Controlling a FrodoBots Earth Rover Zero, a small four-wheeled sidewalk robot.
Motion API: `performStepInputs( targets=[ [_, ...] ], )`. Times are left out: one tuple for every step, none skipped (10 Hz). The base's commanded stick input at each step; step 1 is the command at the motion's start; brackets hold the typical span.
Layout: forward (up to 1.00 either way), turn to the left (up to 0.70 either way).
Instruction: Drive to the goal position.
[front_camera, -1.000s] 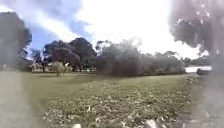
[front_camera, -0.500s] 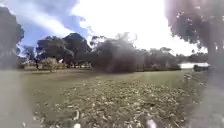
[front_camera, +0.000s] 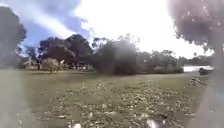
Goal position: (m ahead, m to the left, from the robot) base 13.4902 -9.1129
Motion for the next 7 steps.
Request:
performStepInputs(
  targets=[
    [0.70, -0.35],
    [0.70, -0.35],
    [0.70, -0.35],
    [0.70, -0.35],
    [0.70, -0.35],
    [0.70, -0.35],
    [0.70, -0.35]
  ],
)
